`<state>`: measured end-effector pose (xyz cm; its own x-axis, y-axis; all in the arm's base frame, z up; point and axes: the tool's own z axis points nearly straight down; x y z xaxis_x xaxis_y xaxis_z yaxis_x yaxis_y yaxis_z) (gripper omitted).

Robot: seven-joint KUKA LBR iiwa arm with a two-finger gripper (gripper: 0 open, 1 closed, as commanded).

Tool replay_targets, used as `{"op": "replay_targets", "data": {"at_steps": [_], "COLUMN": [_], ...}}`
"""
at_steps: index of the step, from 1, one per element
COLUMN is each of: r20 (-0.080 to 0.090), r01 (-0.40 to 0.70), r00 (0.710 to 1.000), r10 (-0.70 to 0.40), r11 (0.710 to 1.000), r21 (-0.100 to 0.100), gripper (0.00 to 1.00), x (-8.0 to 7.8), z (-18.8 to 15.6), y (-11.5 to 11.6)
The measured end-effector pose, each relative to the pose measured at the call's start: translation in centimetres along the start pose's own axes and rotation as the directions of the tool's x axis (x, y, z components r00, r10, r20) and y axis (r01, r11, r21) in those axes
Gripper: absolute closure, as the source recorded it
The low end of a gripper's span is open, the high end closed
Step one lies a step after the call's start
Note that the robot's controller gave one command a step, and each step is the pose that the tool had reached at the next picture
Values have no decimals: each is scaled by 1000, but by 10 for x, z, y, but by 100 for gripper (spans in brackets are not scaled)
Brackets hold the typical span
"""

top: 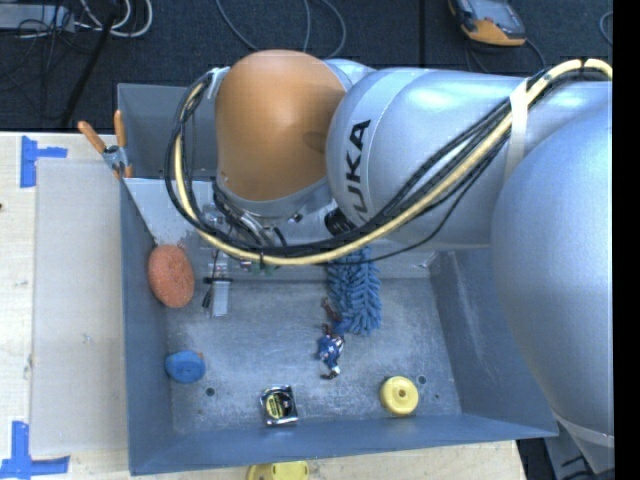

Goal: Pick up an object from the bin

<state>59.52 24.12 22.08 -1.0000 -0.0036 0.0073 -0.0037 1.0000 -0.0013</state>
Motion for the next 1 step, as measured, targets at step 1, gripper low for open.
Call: {"op": "replay_targets", "data": {"at_steps": [1], "r20": [7], "r01": [-5], "r00": [1000], "r10": [5], "r11": [1000], "r21": [-1], "gripper": [0], "x": [-1], "z": [-5], "y": [-2]}}
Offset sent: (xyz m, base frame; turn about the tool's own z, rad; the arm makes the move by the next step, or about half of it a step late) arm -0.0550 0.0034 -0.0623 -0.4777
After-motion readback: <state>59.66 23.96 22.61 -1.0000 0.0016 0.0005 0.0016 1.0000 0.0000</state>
